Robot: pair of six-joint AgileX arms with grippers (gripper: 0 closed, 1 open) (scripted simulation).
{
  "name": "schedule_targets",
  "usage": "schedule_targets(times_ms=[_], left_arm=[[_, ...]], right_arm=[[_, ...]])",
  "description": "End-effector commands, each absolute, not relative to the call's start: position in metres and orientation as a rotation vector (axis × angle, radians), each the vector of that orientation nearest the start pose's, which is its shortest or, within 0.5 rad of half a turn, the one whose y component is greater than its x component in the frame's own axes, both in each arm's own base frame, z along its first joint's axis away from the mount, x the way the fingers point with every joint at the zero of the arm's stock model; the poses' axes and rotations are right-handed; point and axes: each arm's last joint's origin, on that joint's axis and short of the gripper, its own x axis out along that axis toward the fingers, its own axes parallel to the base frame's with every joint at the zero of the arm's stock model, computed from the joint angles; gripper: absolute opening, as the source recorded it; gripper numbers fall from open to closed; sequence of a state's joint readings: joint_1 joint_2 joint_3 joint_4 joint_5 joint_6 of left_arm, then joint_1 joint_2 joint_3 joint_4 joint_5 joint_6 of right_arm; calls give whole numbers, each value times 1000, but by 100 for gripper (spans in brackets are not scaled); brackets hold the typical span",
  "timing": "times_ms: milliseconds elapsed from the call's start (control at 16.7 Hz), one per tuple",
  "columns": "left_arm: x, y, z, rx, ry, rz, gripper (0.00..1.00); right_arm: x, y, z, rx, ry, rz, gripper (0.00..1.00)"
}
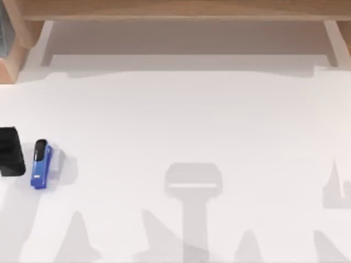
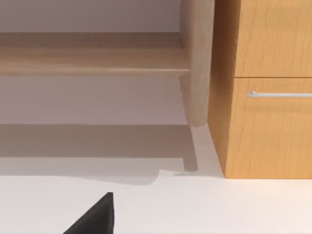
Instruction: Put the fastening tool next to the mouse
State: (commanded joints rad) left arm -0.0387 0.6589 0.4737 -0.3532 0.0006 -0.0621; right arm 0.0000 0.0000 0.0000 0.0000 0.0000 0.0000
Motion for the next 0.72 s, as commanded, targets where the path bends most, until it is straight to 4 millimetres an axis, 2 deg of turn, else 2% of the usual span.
schedule_targets(times_ms=[240,480,720], left_arm=[[212,-12,228,-56,904,-10,100],[272,-20,209,-47,1224,13,100],[316,-28,185,-41,1441,33,100]], right_arm=[[106,-1,160,0,0,0,100],[106,-1,160,0,0,0,100],[106,-1,160,0,0,0,100]])
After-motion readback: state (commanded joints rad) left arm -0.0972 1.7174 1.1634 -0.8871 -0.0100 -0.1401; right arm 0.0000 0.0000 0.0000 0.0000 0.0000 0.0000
